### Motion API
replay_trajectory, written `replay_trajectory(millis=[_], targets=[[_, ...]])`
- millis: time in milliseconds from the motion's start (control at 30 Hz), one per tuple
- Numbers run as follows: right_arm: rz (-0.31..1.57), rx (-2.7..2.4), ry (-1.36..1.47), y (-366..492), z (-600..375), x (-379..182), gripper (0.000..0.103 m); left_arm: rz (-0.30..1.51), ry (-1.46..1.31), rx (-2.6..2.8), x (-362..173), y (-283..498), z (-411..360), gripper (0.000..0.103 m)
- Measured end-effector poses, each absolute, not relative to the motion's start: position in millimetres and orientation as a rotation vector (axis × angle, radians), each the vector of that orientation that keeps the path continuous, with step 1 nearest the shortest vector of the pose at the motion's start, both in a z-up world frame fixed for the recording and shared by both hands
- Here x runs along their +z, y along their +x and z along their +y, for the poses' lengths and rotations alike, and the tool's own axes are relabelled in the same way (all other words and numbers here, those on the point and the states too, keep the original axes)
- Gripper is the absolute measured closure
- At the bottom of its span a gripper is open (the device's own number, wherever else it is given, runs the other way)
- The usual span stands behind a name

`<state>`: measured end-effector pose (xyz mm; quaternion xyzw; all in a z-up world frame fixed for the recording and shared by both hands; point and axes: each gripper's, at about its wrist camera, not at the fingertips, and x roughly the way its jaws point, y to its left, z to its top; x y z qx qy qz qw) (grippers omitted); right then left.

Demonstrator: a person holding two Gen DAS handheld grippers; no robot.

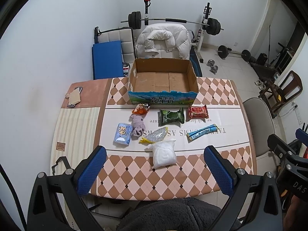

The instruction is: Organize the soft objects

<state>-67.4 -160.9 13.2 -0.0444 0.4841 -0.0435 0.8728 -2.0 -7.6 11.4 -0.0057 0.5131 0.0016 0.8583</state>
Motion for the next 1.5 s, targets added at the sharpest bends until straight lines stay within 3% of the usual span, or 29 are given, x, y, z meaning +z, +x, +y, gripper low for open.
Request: replay_trajectory(millis=[1500], targets=[[0.991,-0.125,-0.071,-67.5,-166.7,11.7,0.0,1.07,-0.002,-0.02,9.1,3.8,-13.6,0.0]])
